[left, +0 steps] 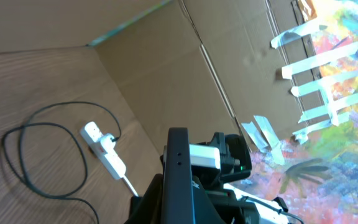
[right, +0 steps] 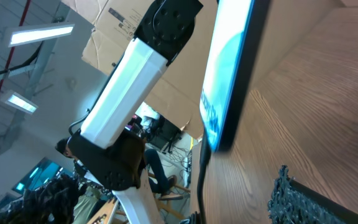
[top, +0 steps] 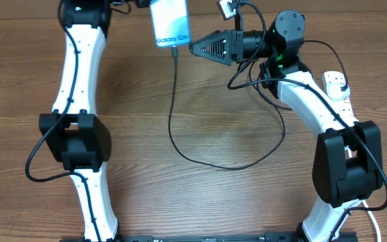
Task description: Plug charger to phone and switch on socket
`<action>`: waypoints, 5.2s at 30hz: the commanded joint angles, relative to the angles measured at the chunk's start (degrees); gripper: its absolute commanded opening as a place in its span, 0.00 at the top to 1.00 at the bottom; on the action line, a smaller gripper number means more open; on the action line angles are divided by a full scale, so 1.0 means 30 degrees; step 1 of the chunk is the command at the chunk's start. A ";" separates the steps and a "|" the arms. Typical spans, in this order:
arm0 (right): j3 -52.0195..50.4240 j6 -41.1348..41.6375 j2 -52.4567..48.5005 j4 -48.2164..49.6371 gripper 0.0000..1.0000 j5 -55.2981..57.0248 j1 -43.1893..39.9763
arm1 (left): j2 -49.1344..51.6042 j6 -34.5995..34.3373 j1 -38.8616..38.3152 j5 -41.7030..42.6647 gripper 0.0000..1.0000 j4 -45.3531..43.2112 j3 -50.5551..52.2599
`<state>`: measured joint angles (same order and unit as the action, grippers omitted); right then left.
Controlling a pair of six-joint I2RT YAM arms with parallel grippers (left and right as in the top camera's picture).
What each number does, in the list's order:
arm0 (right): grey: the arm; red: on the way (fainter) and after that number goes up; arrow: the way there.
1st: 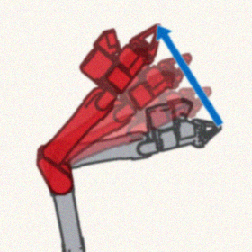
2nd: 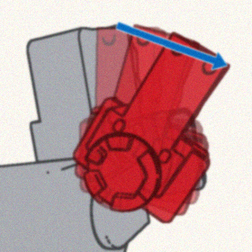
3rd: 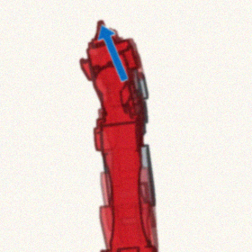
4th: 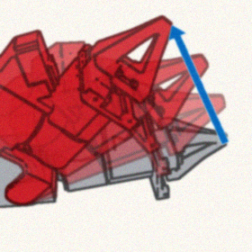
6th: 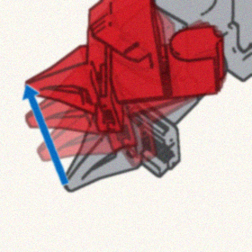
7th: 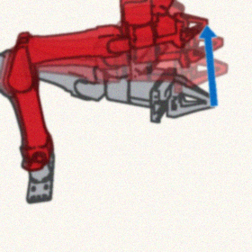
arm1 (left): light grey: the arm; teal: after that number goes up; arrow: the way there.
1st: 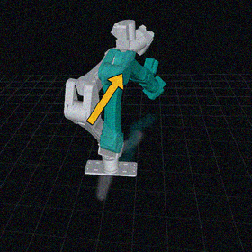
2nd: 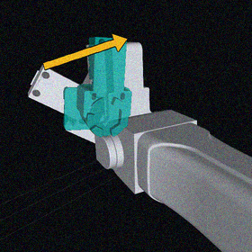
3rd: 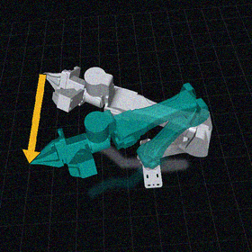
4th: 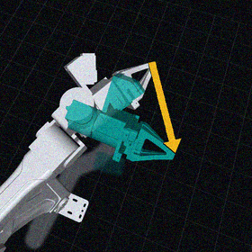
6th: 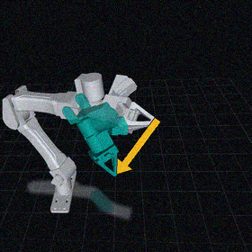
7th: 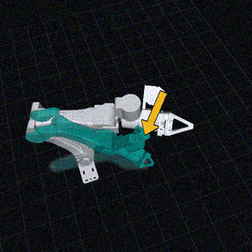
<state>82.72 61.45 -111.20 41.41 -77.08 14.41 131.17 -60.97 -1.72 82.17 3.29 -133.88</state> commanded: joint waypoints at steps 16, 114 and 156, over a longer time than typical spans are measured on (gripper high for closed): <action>0.0306 -1.2123 0.0051 -2.2637 0.00 0.9143 -0.1290 | -0.0510 0.2033 0.0539 0.0692 0.96 0.2193 -0.0408; 0.0306 -1.4644 0.0051 -3.0906 0.00 1.9970 -0.1348 | -0.0328 0.8364 -0.5421 -1.7558 0.00 0.9894 1.4965; 0.0291 -1.4644 0.0051 -3.0840 0.00 1.9970 -0.1348 | -0.0328 0.6025 -0.5399 -1.9139 0.00 1.1205 1.4950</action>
<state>83.22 17.93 -111.31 -51.46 -17.58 10.55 126.96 -42.09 -18.04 33.10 34.87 -91.57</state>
